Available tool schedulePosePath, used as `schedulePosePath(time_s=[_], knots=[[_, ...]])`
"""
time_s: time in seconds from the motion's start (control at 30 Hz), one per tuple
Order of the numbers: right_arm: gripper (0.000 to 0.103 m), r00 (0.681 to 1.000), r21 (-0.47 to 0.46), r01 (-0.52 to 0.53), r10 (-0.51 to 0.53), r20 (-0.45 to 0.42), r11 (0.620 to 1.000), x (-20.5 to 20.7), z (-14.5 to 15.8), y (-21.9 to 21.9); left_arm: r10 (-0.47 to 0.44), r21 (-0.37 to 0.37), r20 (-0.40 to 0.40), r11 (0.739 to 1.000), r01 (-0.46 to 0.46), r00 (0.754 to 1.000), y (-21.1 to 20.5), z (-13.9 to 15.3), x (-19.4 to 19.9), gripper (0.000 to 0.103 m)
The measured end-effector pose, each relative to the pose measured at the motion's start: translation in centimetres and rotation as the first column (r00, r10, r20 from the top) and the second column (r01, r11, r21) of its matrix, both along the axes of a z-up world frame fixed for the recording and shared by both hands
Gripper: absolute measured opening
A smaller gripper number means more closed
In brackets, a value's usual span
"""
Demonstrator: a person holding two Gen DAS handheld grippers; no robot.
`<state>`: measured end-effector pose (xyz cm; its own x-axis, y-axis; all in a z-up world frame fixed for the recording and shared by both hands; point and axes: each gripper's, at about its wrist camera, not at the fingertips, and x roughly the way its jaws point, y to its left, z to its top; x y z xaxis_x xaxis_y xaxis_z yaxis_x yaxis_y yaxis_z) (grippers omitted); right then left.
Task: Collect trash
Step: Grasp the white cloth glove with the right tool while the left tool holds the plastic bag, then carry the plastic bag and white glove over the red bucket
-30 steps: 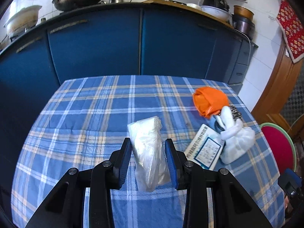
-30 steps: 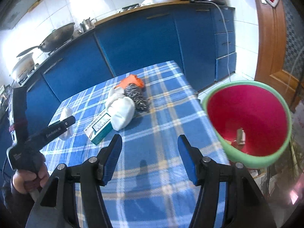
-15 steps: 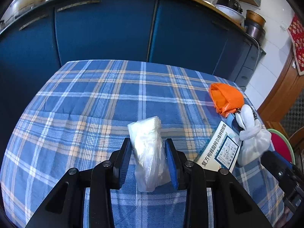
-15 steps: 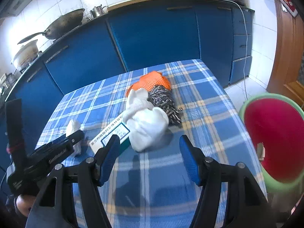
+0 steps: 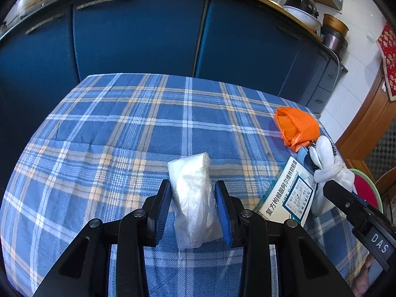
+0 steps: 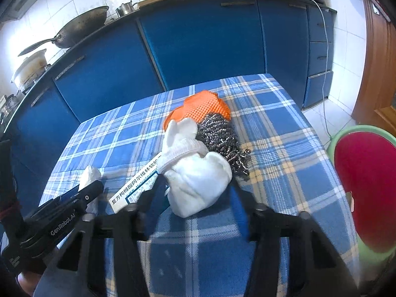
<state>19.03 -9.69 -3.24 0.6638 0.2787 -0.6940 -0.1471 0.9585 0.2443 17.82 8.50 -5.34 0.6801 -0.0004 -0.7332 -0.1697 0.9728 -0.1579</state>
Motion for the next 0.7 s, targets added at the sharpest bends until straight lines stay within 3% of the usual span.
schedulePosePath(time_s=[0.03,0.13,0.23,0.7], knots=[[0.037,1.000,0.000,-0.005,0.005,0.000,1.000,-0.1,0.0,0.0,0.000,-0.001,0.000,1.000,0.000,1.000,0.0,0.0,0.0,0.037],[0.027,1.000,-0.009,-0.013,0.013,0.015,1.000,-0.5,0.4,0.1,0.001,-0.002,0.000,1.000,-0.001,1.000,0.0,0.0,0.0,0.037],[0.022,0.999,-0.014,-0.017,0.018,0.039,1.000,-1.2,1.0,0.1,0.000,-0.004,-0.001,1.000,0.000,1.000,0.0,0.0,0.0,0.037],[0.022,0.993,0.025,-0.027,0.024,0.117,0.999,-5.9,3.8,-1.2,0.002,-0.007,0.001,1.000,-0.002,1.000,0.0,0.2,0.0,0.037]])
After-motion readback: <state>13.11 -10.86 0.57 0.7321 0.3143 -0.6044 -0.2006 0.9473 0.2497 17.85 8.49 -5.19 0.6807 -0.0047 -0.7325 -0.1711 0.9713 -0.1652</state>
